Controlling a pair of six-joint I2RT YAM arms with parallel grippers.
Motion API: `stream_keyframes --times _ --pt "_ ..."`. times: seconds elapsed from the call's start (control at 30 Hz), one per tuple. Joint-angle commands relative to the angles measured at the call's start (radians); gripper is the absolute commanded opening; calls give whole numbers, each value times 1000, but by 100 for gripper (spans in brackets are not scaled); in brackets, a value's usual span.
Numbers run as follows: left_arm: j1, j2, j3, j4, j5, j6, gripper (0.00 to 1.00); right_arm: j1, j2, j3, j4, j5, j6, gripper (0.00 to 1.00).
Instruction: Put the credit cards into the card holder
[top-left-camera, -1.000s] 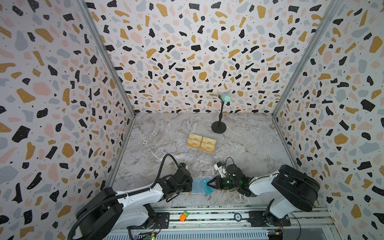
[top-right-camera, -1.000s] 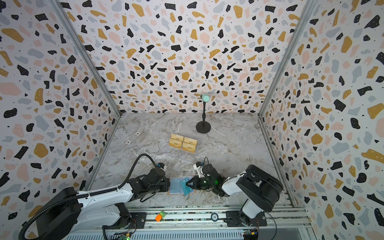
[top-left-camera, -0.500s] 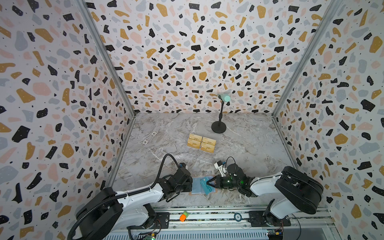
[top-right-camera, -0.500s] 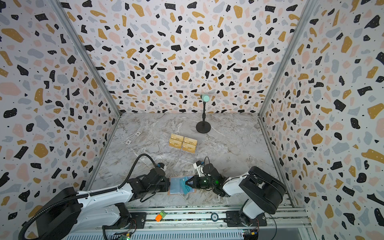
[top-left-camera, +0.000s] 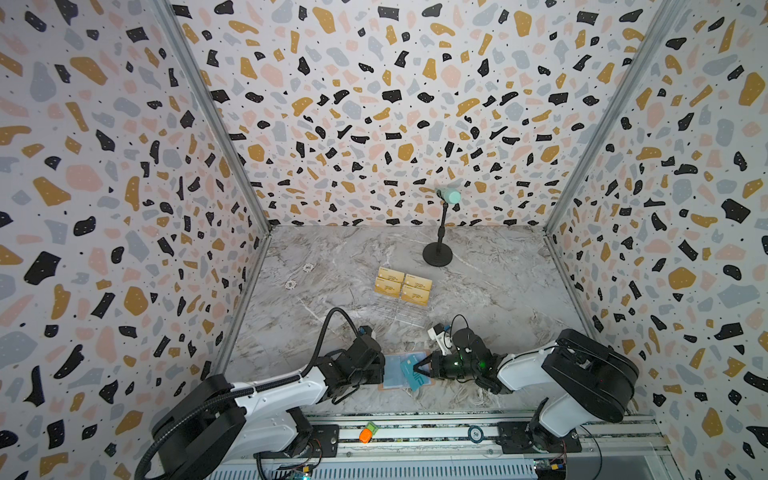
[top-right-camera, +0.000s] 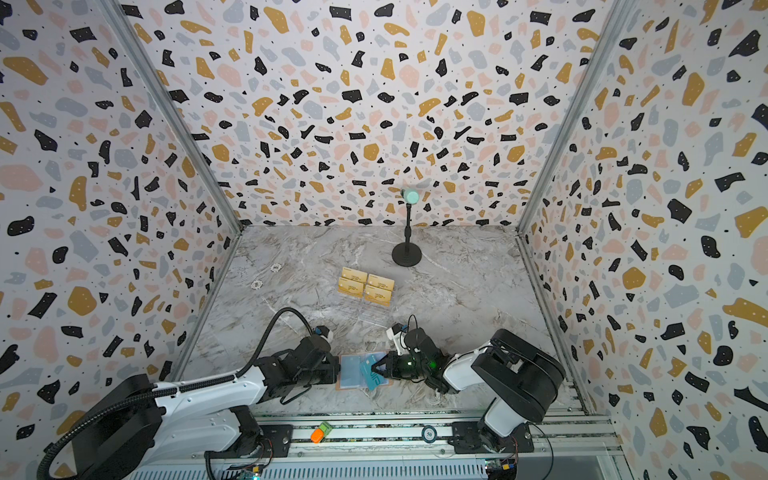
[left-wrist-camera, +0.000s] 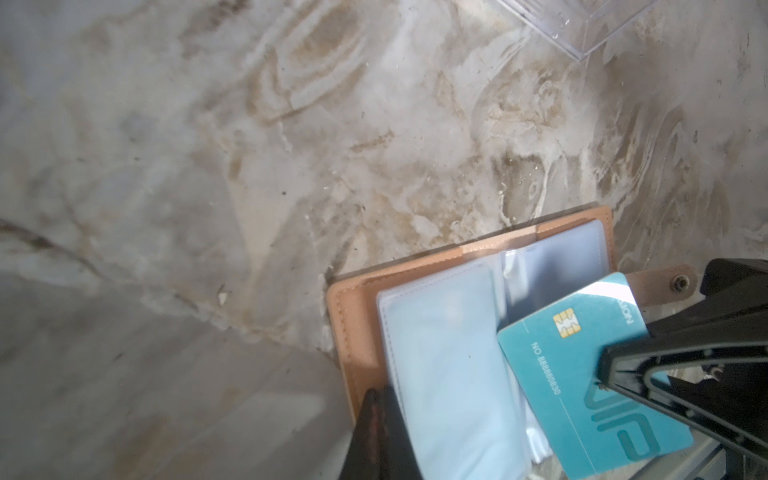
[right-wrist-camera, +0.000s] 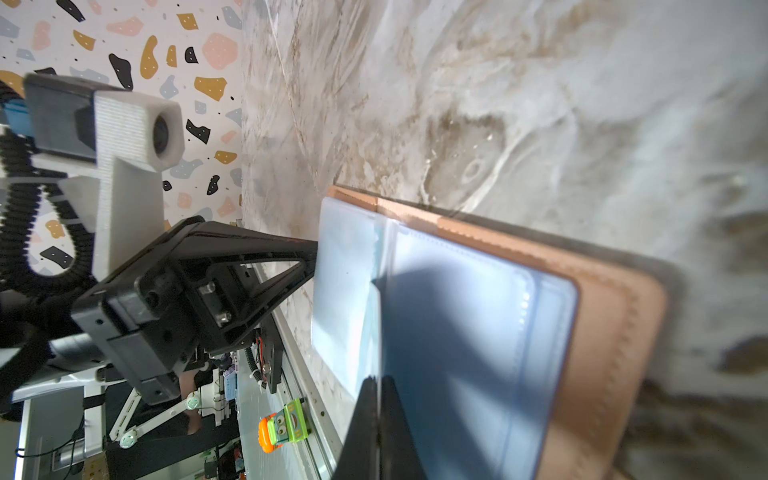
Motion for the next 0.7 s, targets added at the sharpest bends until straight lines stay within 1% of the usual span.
stream_keyframes --times 0.0,0.3,0.5,0.67 --pt "-5 -6 0 1 11 -2 1 -3 1 15 13 -12 -3 0" --pt "-5 -4 -2 5 14 -1 1 -3 25 20 60 -24 13 0" --pt "-5 -4 -2 5 16 -2 2 -4 68 20 149 -40 51 0" --pt "-5 -4 -1 7 15 -2 2 -4 80 16 158 -37 53 0"
